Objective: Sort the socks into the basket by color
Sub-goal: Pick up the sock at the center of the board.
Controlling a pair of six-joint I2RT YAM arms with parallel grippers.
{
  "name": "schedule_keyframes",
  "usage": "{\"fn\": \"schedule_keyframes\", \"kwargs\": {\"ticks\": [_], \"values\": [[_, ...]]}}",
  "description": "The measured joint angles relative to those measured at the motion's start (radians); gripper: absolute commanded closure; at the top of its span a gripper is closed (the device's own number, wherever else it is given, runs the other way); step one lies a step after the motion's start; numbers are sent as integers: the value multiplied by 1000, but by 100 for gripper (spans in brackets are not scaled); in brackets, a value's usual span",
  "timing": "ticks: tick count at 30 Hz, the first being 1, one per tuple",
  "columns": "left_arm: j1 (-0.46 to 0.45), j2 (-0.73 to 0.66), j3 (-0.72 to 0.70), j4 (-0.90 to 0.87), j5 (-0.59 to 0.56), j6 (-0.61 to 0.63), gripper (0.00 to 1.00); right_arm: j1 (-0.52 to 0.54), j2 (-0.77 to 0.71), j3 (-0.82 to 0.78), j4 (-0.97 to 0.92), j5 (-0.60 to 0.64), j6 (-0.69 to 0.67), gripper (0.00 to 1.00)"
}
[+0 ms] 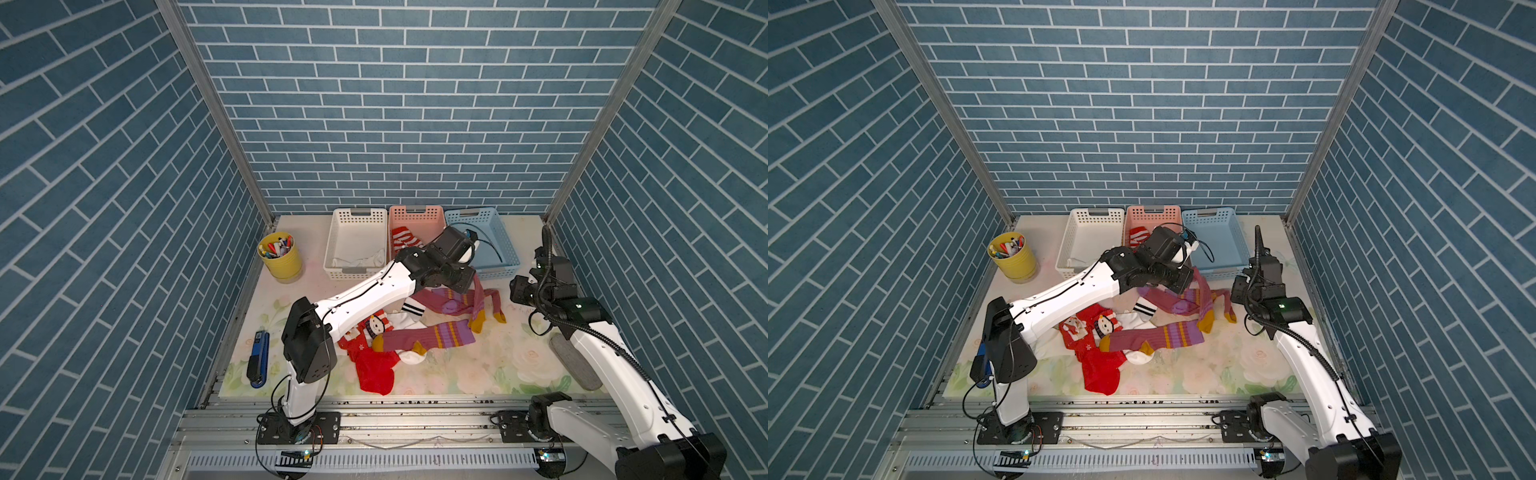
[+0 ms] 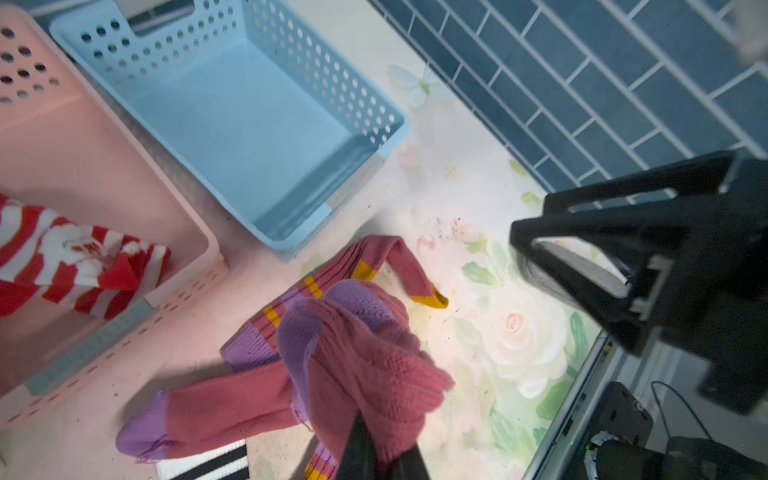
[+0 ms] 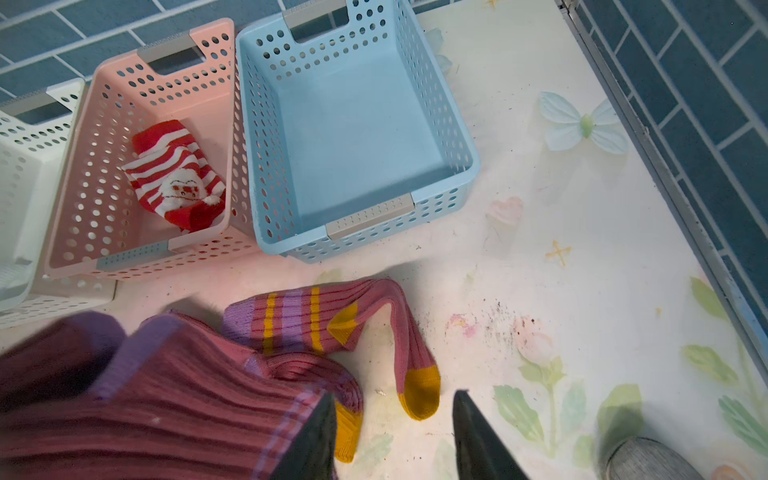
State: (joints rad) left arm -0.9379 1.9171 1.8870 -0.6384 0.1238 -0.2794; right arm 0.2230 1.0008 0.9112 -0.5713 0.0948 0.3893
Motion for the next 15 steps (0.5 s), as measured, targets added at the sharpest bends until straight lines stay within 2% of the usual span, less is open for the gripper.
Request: {"fn": "schedule_keyframes", "kwargs": {"ticks": [6, 15], "values": [[0, 67, 214, -76, 12, 39, 94, -2, -21, -5, -1, 9, 6, 55], [25, 304, 601, -162, 23, 71, 94, -2, -77, -14, -5, 10, 36, 58]]}}
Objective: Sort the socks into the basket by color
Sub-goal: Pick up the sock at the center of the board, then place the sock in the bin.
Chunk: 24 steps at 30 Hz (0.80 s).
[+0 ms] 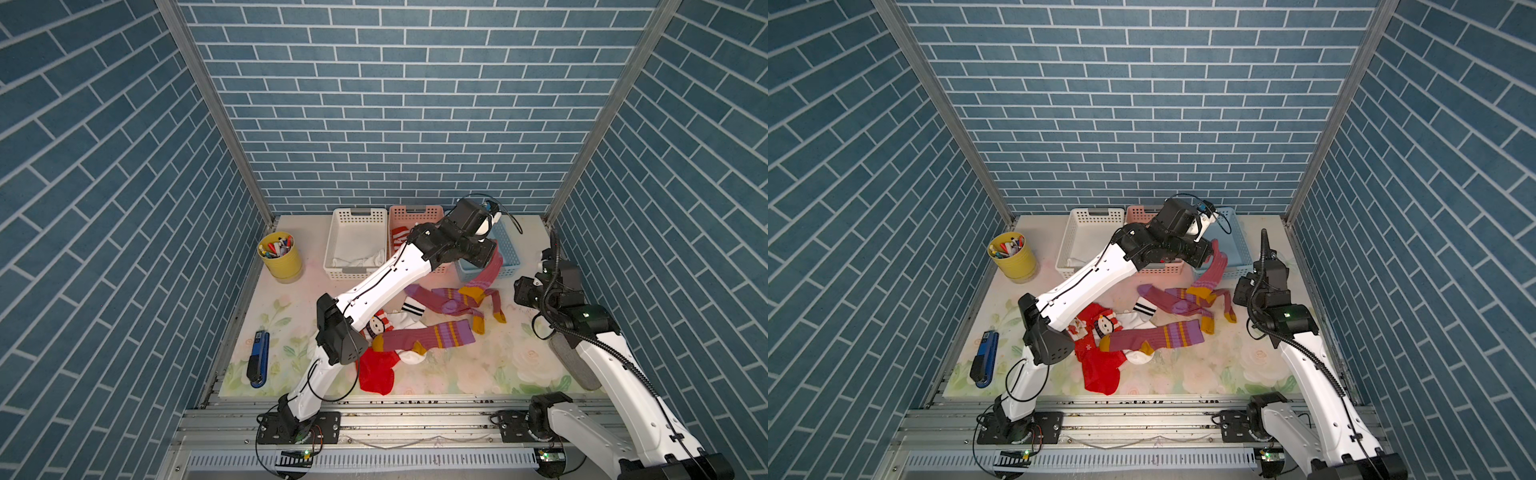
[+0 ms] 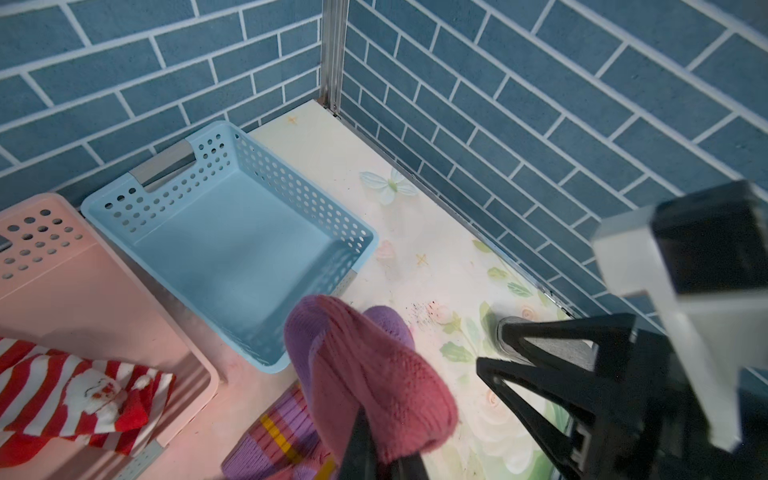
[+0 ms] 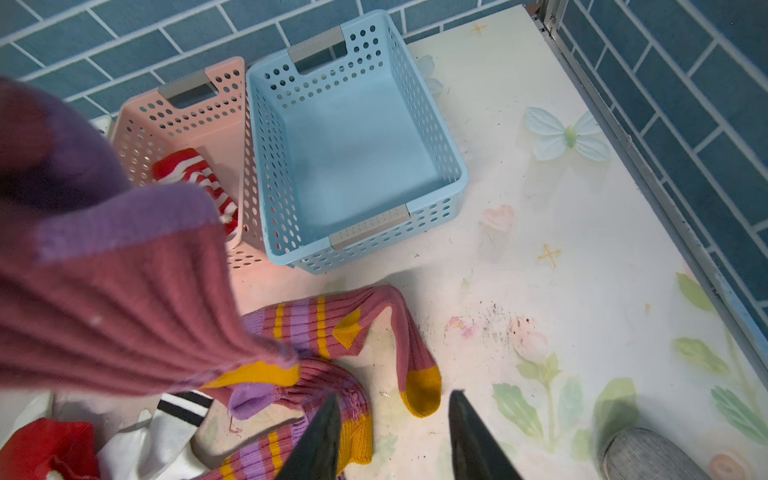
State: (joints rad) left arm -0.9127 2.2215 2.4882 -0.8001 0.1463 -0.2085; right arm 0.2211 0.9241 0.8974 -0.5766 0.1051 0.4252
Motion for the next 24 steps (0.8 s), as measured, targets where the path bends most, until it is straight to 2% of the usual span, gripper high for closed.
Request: {"fn": "schedule_keyframes", "kwargs": {"ticks": [7, 15, 24], "values": [[67, 76, 25, 71, 26, -6, 94, -1, -36, -24, -1, -14, 28, 59], [129, 107, 26, 290, 31, -27, 94, -1, -84, -62, -28, -28, 50, 60], [150, 211, 62, 558, 3, -40, 89, -2, -110, -89, -39, -58, 71, 61]]}}
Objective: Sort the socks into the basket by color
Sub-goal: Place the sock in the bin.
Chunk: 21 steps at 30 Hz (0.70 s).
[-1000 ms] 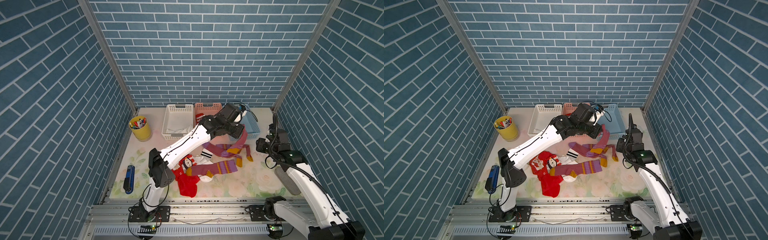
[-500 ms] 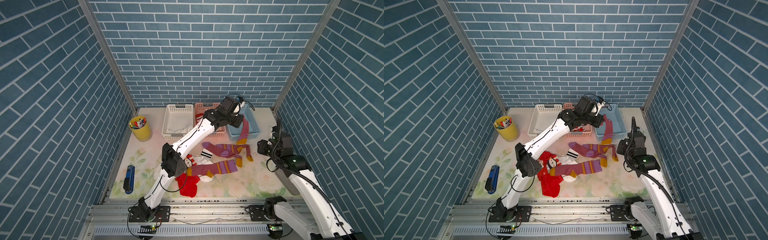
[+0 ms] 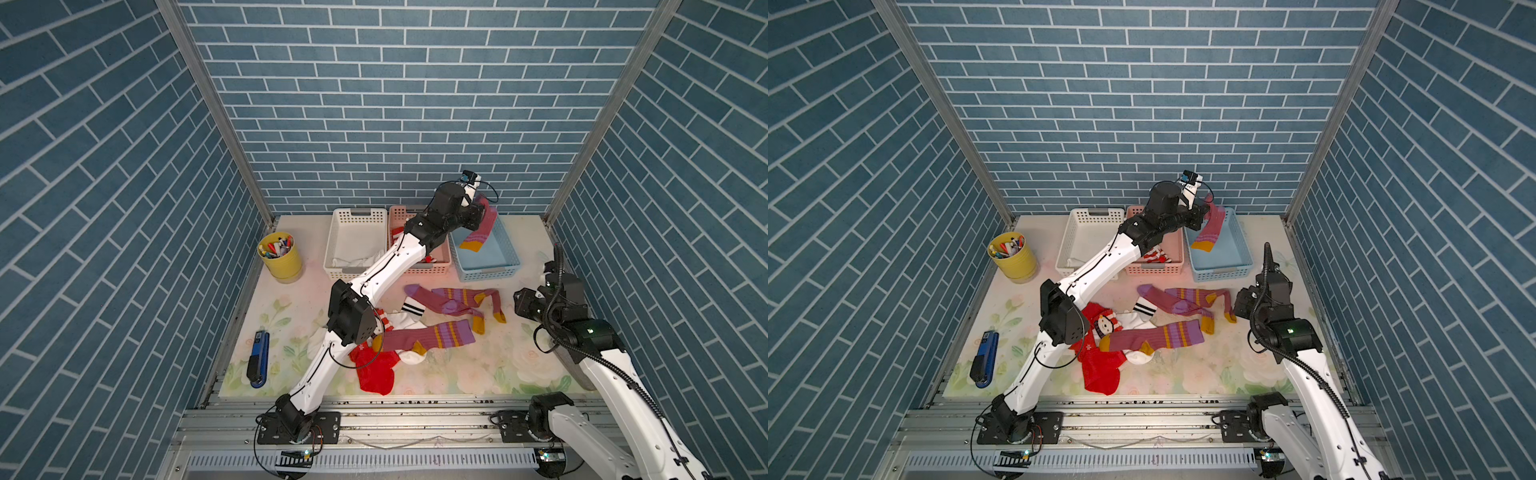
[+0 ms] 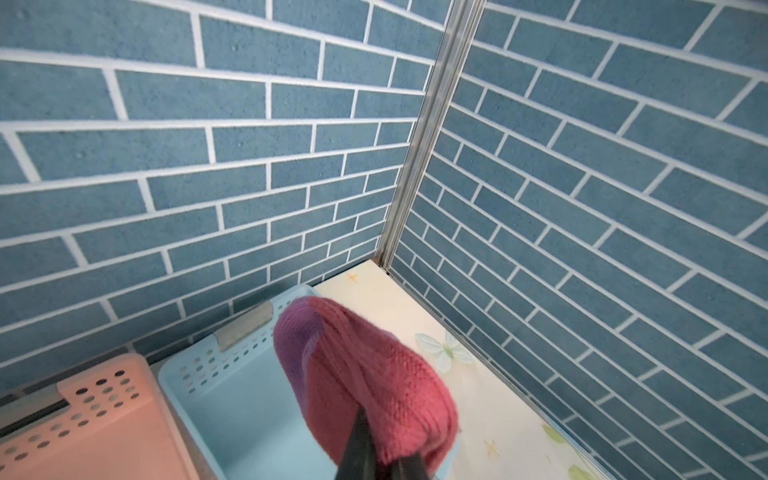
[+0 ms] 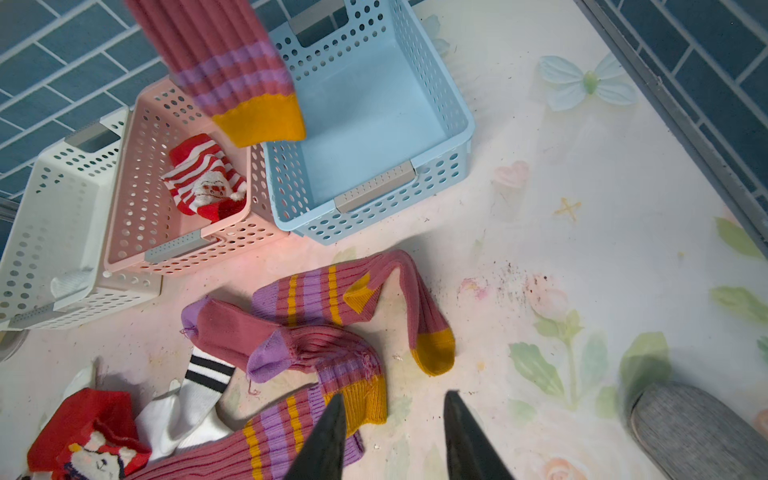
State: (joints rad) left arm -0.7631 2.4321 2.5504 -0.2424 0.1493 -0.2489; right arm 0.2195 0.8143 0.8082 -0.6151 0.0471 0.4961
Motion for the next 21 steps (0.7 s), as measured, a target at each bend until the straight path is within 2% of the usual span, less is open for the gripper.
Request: {"fn": "schedule_keyframes", "kwargs": {"ticks": [6, 7, 8, 10, 11, 14, 21], "values": [[-2, 111, 2, 145, -55, -1, 81, 0, -37, -15, -7, -11, 6, 61], [-2, 129, 2, 162, -66, -1, 76, 0, -42, -19, -8, -11, 6, 61], [-2, 147, 2, 177, -76, 5, 65, 0, -48, -23, -11, -12, 6, 61], [-1, 173, 2, 207, -77, 4, 37, 0, -55, -27, -16, -14, 7, 61], [-1, 188, 9, 219, -76, 4, 32, 0, -56, -29, -18, -17, 10, 61], [0, 220, 38, 224, -73, 12, 27, 0, -56, -33, -21, -20, 21, 61], [3, 198, 20, 230, -76, 31, 24, 0, -48, -34, -21, -30, 24, 61]]}}
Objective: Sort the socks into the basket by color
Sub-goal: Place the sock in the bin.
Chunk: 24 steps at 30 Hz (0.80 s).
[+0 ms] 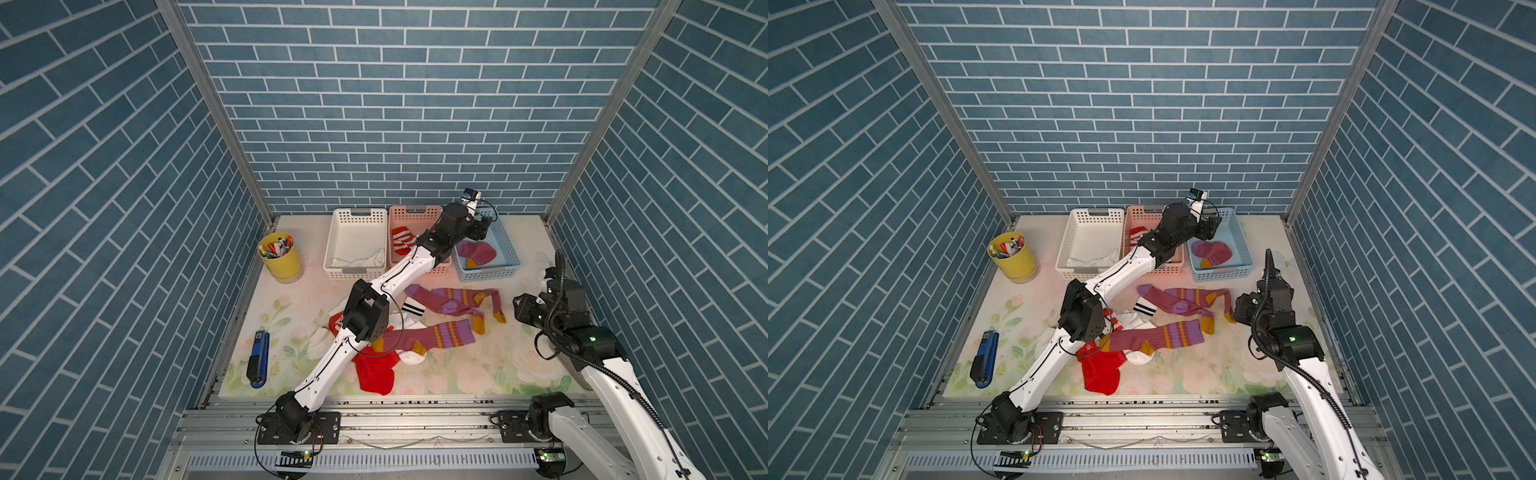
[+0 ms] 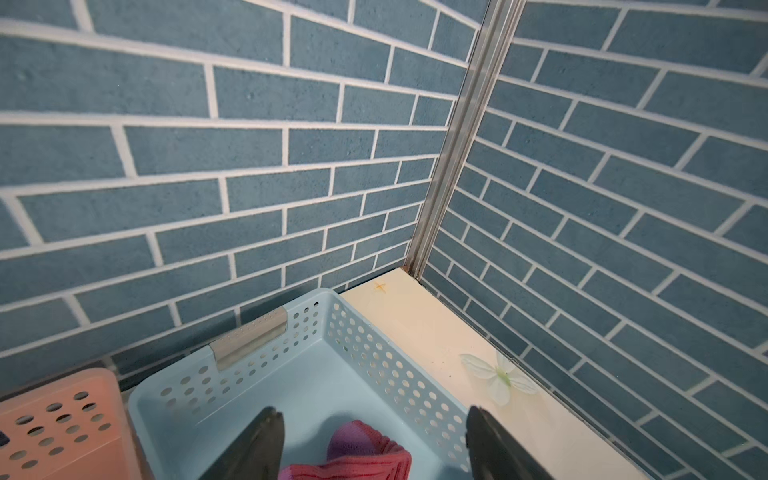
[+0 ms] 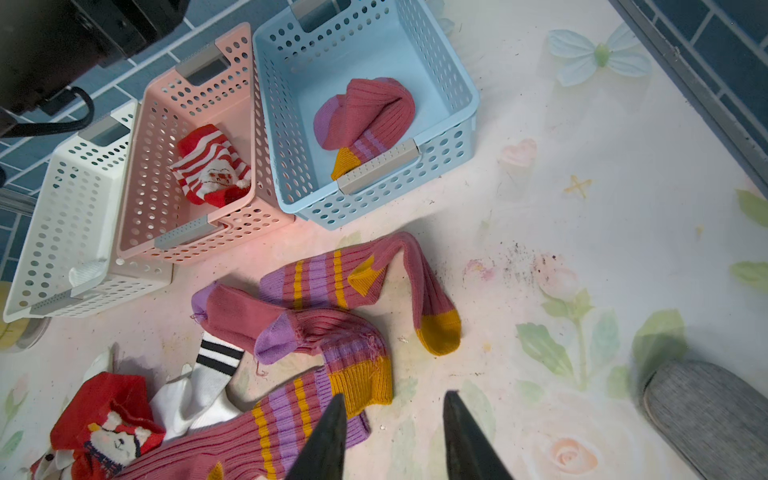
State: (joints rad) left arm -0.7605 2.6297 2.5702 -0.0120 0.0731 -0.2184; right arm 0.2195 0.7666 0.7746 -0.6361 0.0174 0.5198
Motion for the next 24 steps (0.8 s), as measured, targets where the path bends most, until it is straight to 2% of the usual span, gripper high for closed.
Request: {"fn": "schedule_keyframes", "kwargs": {"ticks": [7, 17, 24], "values": [[19, -164, -208, -31, -2, -8, 20, 0, 22, -7, 2, -8, 0, 61], [31, -647, -734, -125, -52, 7, 19, 0, 106, -42, 41, -19, 0, 61], [30, -911, -1043, -151, -70, 3, 19, 0, 174, -50, 78, -28, 0, 59]]}}
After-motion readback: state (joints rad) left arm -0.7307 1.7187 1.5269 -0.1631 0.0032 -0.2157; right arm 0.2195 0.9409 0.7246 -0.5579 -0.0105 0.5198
